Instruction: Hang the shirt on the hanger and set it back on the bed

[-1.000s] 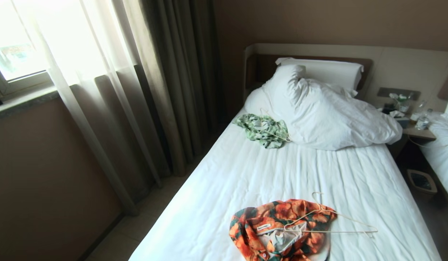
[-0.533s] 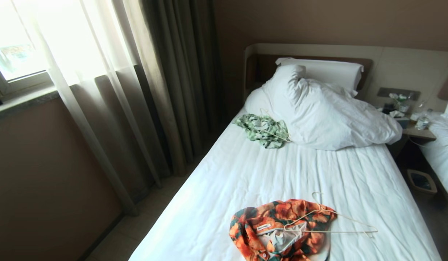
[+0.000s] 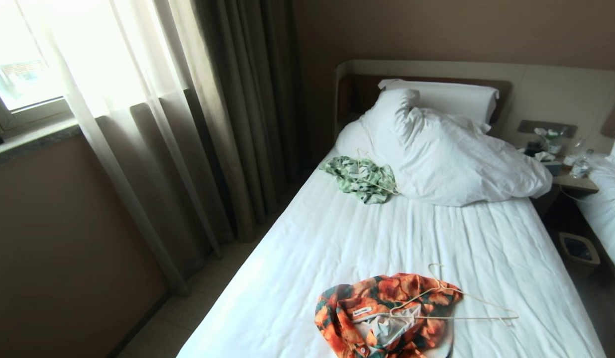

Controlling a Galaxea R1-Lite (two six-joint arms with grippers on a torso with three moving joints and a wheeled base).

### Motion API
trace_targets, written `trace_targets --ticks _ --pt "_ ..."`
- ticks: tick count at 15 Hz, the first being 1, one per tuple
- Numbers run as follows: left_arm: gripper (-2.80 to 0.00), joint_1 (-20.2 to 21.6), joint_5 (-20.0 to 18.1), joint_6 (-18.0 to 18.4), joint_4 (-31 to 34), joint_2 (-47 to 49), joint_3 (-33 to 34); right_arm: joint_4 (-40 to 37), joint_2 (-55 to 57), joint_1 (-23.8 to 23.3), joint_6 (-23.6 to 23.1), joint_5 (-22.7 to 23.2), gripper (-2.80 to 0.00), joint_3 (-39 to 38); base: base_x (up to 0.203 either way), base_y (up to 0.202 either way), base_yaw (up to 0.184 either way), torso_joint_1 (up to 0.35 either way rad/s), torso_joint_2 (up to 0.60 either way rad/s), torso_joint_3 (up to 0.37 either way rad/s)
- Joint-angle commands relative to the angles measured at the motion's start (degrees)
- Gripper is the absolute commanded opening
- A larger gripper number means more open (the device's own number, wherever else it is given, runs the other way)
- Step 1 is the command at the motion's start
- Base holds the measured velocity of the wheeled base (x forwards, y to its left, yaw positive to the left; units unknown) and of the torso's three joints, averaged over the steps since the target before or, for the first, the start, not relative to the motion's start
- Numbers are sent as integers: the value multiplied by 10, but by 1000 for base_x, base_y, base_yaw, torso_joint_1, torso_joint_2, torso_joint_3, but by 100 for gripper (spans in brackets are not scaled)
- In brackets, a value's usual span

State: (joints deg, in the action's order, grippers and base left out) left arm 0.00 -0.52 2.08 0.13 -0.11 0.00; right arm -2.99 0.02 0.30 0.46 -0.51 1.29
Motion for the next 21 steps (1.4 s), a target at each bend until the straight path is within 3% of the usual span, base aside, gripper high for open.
trace_targets --ticks 1,21 --pt "-280 0 -1 0 0 0 1 0 -1 0 0 0 -280 0 0 0 0 0 0 0" --pt "-280 0 -1 0 -1 0 1 1 -1 0 -3 0 -280 -1 0 0 0 0 0 0"
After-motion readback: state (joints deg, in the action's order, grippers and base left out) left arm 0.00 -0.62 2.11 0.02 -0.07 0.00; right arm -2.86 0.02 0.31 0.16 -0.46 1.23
